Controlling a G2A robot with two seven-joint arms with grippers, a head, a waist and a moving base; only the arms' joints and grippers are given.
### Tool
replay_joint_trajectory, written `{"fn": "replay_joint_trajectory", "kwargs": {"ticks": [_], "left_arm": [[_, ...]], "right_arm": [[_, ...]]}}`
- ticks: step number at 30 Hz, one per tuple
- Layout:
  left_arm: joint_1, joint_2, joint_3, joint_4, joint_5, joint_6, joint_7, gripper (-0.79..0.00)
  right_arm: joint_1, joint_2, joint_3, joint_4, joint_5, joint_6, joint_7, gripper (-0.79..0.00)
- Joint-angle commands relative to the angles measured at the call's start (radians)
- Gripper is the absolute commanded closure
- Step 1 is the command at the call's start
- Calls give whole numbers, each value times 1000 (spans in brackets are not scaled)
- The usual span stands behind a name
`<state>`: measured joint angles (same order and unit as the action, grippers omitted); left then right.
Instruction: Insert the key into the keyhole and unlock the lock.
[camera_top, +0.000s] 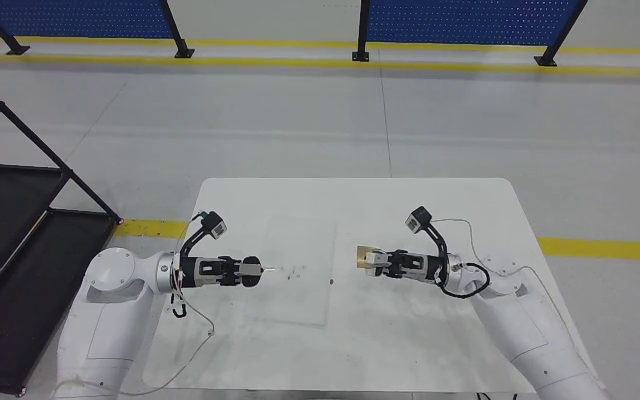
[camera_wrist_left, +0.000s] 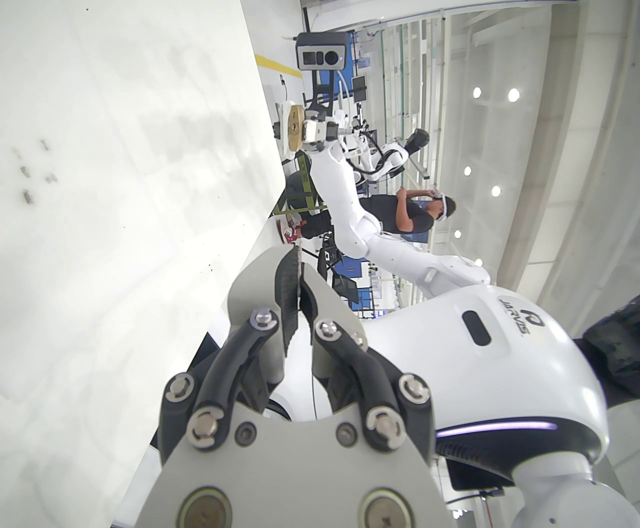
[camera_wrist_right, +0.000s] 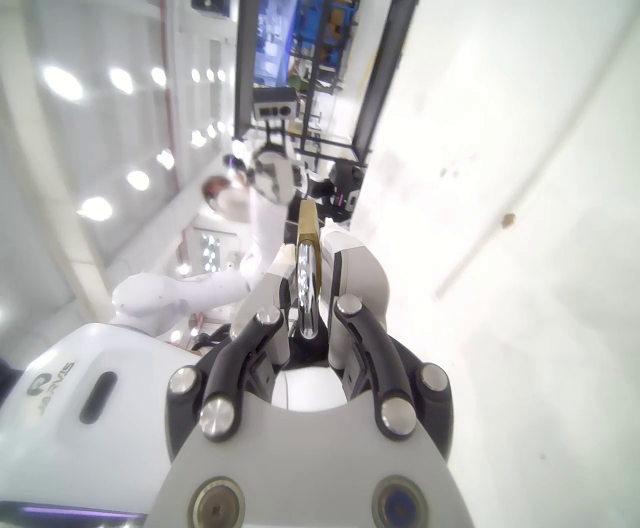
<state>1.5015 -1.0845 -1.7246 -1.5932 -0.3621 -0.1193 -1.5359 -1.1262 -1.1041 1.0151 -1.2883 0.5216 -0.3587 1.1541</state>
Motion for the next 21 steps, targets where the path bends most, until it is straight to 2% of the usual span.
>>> {"fn": "replay_joint_trajectory", "kwargs": {"ticks": [1,17,21], "left_arm": [[0,0,0,0,0,0,0,0],[1,0,3,-2,-1,0,6,0],[11,-3,72,-47,-3,-11,25,0]], "right_arm": [[-4,-4,-11,-5,3,-14,-6,0],[-34,-14,-40,-56,-5,-25,-46,0],[-34,-14,-40,-56,-5,-25,-46,0]]}}
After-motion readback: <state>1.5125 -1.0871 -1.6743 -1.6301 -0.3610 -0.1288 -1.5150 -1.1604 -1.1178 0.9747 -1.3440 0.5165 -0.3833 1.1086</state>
